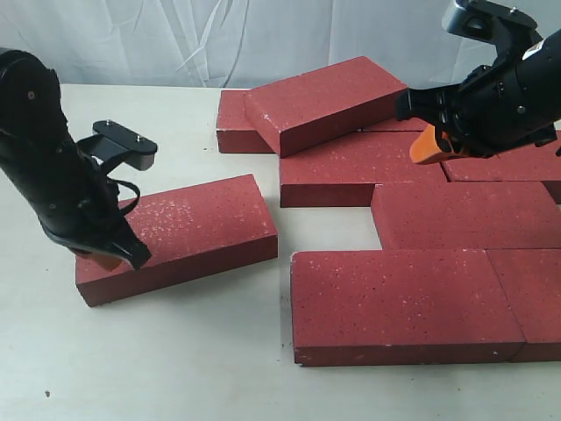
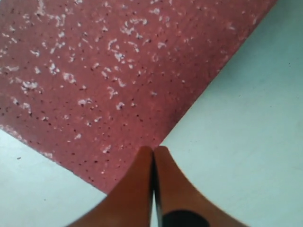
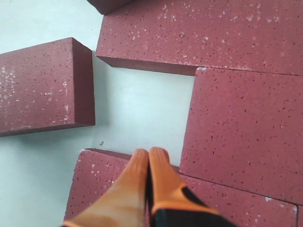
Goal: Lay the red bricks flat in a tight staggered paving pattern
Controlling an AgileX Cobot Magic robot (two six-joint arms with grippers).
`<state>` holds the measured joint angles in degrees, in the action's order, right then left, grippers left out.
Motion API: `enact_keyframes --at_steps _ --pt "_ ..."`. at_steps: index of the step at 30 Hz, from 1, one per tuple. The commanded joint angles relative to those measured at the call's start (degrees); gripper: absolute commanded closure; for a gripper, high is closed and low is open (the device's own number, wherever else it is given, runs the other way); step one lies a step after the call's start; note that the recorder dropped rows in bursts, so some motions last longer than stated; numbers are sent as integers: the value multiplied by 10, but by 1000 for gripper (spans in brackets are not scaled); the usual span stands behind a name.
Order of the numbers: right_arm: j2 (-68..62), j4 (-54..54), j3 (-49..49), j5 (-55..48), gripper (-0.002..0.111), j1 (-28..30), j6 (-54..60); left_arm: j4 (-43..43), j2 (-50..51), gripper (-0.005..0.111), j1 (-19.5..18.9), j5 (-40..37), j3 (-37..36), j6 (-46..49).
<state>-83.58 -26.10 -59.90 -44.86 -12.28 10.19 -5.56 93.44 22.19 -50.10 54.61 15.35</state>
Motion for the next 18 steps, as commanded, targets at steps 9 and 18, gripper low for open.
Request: enact_keyframes --at_steps 9,18 --pt "0 0 -2 4 109 1 6 -11 64 107 2 -4 -35 74" --pt "0 0 -2 4 109 1 6 46 112 107 2 -4 -39 76"
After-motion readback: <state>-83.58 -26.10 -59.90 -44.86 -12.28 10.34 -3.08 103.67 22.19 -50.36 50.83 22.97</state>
